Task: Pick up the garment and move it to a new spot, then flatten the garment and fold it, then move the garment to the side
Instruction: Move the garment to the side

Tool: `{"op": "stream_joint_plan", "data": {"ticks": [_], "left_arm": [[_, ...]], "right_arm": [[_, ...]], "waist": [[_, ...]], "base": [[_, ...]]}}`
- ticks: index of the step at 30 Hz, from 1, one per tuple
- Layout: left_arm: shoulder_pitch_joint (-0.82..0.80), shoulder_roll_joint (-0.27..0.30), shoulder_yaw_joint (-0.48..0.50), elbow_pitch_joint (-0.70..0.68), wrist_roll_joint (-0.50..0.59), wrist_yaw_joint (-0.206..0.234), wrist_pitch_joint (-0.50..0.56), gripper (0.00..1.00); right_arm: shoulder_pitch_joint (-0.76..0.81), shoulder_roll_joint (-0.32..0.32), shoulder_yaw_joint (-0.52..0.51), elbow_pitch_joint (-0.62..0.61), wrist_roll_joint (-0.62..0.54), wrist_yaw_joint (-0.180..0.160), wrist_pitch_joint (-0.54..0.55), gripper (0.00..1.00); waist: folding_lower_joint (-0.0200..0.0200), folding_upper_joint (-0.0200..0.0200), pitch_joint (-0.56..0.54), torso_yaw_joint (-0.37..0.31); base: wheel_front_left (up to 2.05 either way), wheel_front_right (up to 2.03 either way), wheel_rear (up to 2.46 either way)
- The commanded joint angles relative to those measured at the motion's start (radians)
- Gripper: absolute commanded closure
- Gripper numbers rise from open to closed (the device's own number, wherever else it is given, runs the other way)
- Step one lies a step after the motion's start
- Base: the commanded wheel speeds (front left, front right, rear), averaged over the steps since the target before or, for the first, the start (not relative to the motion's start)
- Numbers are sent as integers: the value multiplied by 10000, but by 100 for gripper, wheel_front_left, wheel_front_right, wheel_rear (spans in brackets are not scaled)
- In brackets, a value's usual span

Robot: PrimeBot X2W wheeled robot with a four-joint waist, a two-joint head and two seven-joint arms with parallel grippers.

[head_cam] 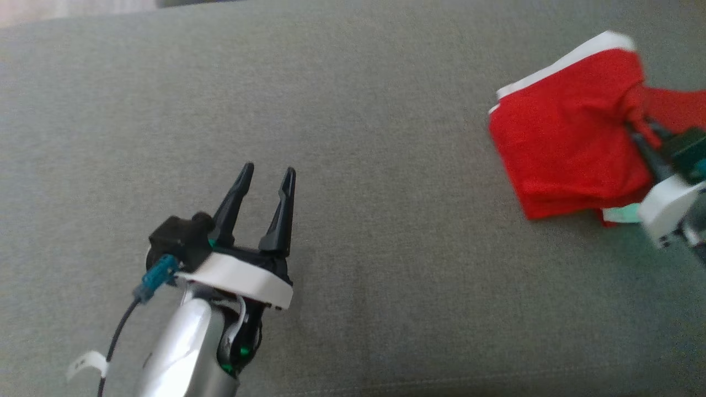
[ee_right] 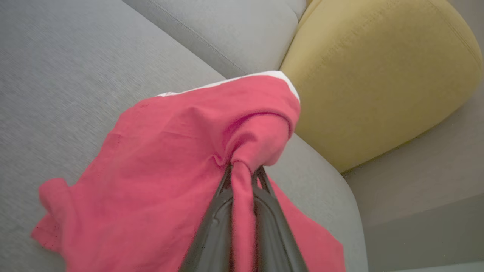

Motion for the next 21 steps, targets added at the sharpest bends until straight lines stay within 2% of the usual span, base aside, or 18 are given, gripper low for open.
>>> {"op": "stream_joint_plan", "data": {"ticks": [1, 5, 10, 13, 16, 21], "left_arm": [[-446, 31, 416, -357, 137, -53, -122, 0], [-723, 31, 436, -363, 224, -157, -122, 0], [-968, 31, 481, -354, 302, -273, -122, 0], [-1071, 31, 509, -344, 329, -333, -122, 0], [-1142, 31, 519, -346, 334, -377, -122, 0], [-1214, 31, 533, -304, 300, -421, -122, 0]], "right_arm": [[-245, -505, 9, -389, 218, -9, 191, 100], [-307, -1398, -273, -487, 803, -9, 807, 100], [-319, -1881, -1069, -266, 1149, -9, 1400, 100], [-202, -1830, -1884, -114, 1096, -9, 1912, 100], [-52, -1514, -2537, -318, 1238, -9, 2237, 100], [292, -1247, -3103, -845, 1102, -9, 2602, 100]], "waist": [[-1, 0, 315, -267], [-1, 0, 727, -416], [-1, 0, 1142, -450], [-1, 0, 1343, -414], [-1, 0, 1508, -354], [-1, 0, 1616, -264]], "base": [[0, 0, 0], [0, 0, 0], [0, 0, 0], [0, 0, 0], [0, 0, 0], [0, 0, 0]]}}
